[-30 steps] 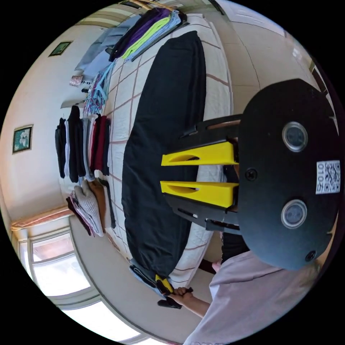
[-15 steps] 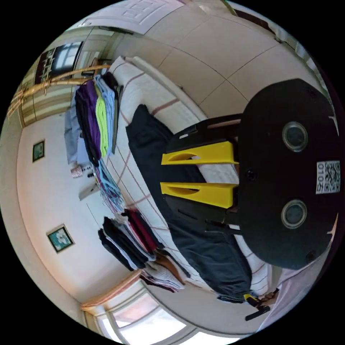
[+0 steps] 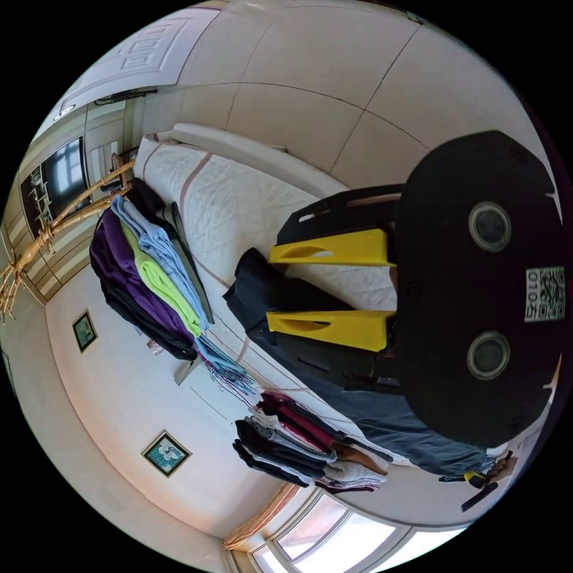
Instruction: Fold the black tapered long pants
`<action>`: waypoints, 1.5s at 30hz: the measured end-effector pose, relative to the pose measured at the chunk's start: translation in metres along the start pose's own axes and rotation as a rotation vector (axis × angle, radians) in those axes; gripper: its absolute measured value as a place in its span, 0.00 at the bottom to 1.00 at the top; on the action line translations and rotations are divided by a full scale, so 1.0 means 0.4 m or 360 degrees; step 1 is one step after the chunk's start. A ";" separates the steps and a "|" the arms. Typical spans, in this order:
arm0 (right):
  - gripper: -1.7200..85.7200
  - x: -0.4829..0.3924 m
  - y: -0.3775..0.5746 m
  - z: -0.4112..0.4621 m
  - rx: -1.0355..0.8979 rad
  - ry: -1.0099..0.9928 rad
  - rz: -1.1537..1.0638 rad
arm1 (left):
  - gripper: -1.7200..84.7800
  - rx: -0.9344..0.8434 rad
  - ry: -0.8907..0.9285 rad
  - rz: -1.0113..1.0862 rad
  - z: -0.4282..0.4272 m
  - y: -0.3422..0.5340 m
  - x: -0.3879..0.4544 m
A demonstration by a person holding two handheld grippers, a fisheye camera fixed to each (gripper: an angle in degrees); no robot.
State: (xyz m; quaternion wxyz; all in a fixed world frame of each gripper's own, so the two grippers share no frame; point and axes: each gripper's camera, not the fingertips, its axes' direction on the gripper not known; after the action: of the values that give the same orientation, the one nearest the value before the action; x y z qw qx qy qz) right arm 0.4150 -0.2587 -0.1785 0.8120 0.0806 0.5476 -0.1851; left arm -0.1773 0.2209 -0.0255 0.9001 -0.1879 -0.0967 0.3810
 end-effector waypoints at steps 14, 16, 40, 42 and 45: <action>0.10 -0.213 -0.024 -0.105 0.0027 -0.0123 -0.0085 | 0.02 -0.0003 0.0167 -0.0003 0.050 0.018 -0.019; 0.10 -0.354 -0.011 -0.155 0.0056 -0.0120 -0.0334 | 0.02 0.0012 0.0179 0.0004 0.049 0.017 -0.026; 0.13 -1.152 0.705 -0.012 -0.0729 -0.0332 -0.1831 | 0.02 0.0166 0.0438 -0.0034 0.010 0.082 -0.150; 0.13 -1.137 0.742 -0.031 -0.0928 -0.0606 -0.1888 | 0.02 0.0136 0.0457 -0.0003 0.022 0.076 -0.143; 0.12 -1.073 0.730 -0.086 -0.0755 -0.0567 -0.1795 | 0.03 0.0060 0.0441 0.0043 0.044 0.063 -0.143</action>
State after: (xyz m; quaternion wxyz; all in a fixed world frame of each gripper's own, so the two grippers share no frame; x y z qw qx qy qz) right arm 0.3565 0.1121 0.1818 0.6641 -0.4343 0.3884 -0.4685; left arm -0.2386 0.2002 -0.0217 0.9030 -0.2232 0.0383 0.3651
